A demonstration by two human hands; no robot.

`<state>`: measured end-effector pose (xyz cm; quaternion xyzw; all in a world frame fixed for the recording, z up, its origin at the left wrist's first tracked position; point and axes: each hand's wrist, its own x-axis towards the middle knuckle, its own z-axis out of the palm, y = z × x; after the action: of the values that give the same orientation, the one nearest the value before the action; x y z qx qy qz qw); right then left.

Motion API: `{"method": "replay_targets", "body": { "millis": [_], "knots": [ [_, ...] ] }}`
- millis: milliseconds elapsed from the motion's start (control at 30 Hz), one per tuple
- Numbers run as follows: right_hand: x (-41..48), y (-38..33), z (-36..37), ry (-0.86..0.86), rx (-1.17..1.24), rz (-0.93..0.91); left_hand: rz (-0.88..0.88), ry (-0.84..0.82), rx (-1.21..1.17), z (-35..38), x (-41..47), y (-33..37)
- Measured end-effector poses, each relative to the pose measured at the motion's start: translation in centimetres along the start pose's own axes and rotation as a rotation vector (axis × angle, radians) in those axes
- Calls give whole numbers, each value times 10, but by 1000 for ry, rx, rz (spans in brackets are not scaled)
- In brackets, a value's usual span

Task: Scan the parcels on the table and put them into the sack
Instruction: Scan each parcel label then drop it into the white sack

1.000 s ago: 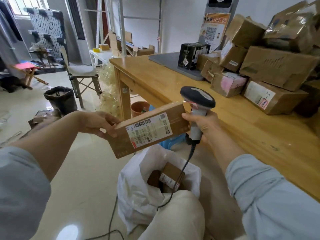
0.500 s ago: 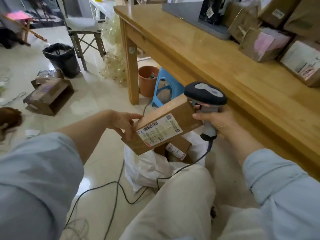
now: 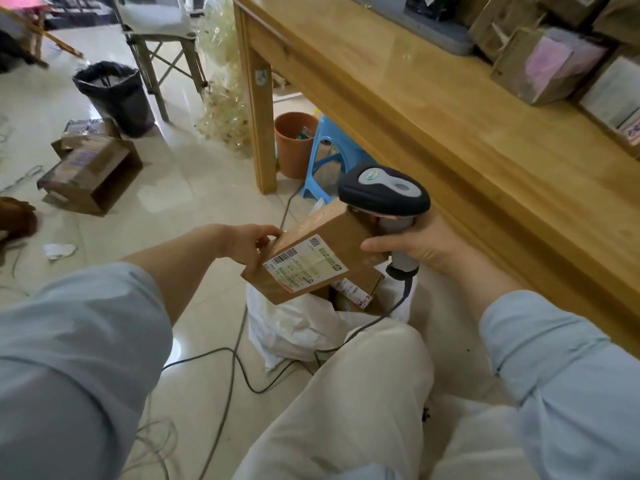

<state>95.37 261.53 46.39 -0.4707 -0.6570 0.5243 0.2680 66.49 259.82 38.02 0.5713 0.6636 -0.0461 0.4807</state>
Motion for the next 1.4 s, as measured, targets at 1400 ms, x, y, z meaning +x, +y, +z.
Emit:
{"method": "replay_targets", "body": {
  "millis": [1400],
  "knots": [
    [131,101,134,53,-202,517,-510,975,-512,4,83,-74]
  ]
}}
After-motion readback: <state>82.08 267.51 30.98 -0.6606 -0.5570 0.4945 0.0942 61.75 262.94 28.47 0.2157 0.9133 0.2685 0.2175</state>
